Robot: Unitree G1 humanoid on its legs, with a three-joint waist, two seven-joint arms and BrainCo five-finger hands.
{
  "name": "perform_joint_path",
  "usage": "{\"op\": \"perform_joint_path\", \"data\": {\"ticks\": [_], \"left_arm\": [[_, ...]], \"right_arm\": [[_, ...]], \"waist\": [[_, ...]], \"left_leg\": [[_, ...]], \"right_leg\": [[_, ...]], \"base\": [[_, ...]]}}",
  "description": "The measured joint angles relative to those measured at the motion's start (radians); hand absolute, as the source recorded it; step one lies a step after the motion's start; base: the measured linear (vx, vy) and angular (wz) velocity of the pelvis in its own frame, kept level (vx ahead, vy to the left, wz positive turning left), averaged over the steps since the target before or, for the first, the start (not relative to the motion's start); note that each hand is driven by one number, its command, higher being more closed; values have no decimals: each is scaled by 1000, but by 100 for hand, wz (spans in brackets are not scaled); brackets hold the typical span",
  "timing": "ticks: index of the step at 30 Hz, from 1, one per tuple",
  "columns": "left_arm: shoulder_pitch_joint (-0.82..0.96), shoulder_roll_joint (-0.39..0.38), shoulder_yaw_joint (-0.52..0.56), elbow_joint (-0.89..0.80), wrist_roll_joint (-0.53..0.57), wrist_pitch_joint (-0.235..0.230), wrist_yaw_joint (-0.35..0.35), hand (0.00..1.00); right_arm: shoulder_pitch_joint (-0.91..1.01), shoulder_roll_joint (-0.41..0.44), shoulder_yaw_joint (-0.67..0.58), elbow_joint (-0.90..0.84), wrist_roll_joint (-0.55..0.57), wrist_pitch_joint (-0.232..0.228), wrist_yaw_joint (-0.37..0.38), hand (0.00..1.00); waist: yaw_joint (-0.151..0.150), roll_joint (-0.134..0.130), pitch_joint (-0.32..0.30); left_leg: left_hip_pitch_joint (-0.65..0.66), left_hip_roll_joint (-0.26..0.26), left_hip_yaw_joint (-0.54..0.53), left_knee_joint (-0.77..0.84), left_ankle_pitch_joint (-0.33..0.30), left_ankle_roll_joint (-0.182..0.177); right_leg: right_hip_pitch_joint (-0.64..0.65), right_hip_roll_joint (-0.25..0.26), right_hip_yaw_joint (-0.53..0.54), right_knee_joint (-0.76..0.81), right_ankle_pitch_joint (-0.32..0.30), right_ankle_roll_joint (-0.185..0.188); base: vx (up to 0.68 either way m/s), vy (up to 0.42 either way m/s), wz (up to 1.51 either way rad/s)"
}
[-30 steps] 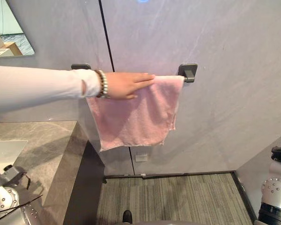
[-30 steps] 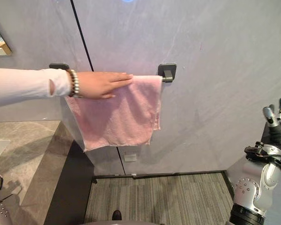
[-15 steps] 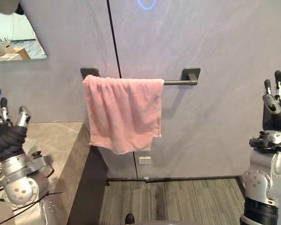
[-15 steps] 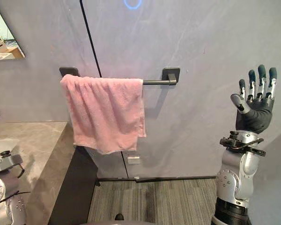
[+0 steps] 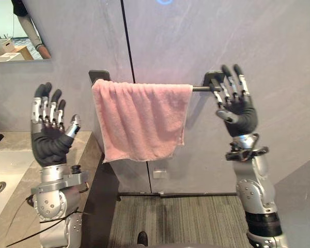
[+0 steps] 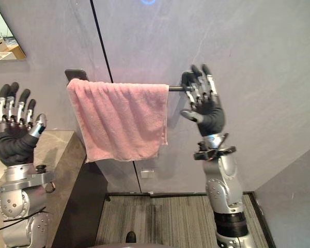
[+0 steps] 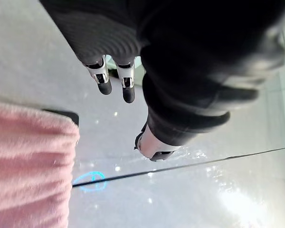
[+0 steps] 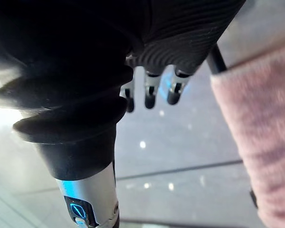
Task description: Organize washtable
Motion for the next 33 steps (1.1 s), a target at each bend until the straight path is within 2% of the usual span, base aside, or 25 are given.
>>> {"op": "perform_joint_path", "data": {"ticks": [7, 8, 11, 13, 15, 18, 20, 24, 28, 33], "left_arm": [[-3, 1, -213, 24, -68, 15, -60, 0], [-4, 12, -341, 98, -99, 48, -100, 0], [-5, 29, -353, 102, -111, 51, -100, 0], [-6, 41, -356, 109, -111, 50, -100, 0], [-38, 58, -360, 195, -121, 49, -103, 0], [-63, 70, -361, 294, -118, 72, -96, 0], [-63, 71, -359, 308, -116, 88, -79, 0], [-73, 70, -337, 308, -113, 88, -75, 0], [-98, 68, -238, 308, -107, 76, -56, 0], [-120, 68, -102, 277, -108, 24, -44, 0]], "right_arm": [[-97, 6, 230, 109, -14, 23, 51, 0], [-114, -2, 343, 164, -12, 50, 70, 0], [-118, -15, 346, 181, -12, 52, 70, 0], [-118, -18, 348, 188, -12, 52, 71, 0], [-118, -33, 349, 242, 9, 56, 69, 0], [-118, -42, 351, 296, 24, 73, 60, 0], [-118, -45, 359, 297, 24, 73, 48, 0], [-118, -41, 357, 297, 23, 73, 47, 0], [-118, -32, 288, 297, 13, 63, 48, 0], [-118, -26, 207, 291, -15, 42, 49, 0]], "waist": [[1, -5, 8], [0, -4, 8], [0, -4, 8], [0, -4, 8], [2, -4, 8], [1, -7, 9], [-2, -9, 10], [0, -9, 10], [-1, -9, 10], [-1, -8, 10]], "left_leg": [[2, -1, 0, 0, -1, 1], [1, 1, 0, 0, -1, 1], [-2, 1, 0, 0, -1, 1], [-7, 1, 0, 0, -1, 2], [-18, 2, -2, 0, 0, 1], [-55, 5, -1, 0, 1, 2], [-59, 2, 0, 0, 2, 4], [-57, 0, 0, 0, 7, 11], [-54, 1, -1, 0, 7, 11], [-39, 2, -3, 0, 7, 10]], "right_leg": [[-4, 1, -1, 16, -8, 0], [-12, 2, 0, 30, -21, 0], [-16, 2, 0, 31, -21, -1], [-21, 2, 0, 31, -21, -1], [-31, 3, -3, 34, -21, -1], [-69, 4, -1, 35, -16, -5], [-74, 3, 3, 33, -14, -4], [-73, 3, 9, 34, -5, -2], [-70, 4, 8, 35, -6, -3], [-67, 3, 9, 56, -21, -8]], "base": [[2, -5, 0], [4, -37, -1], [0, -12, 0], [0, 0, 0], [-9, -6, 5], [-3, -3, -1], [54, -9, -7], [71, -11, -3], [34, -11, 0], [-38, 4, 0]]}}
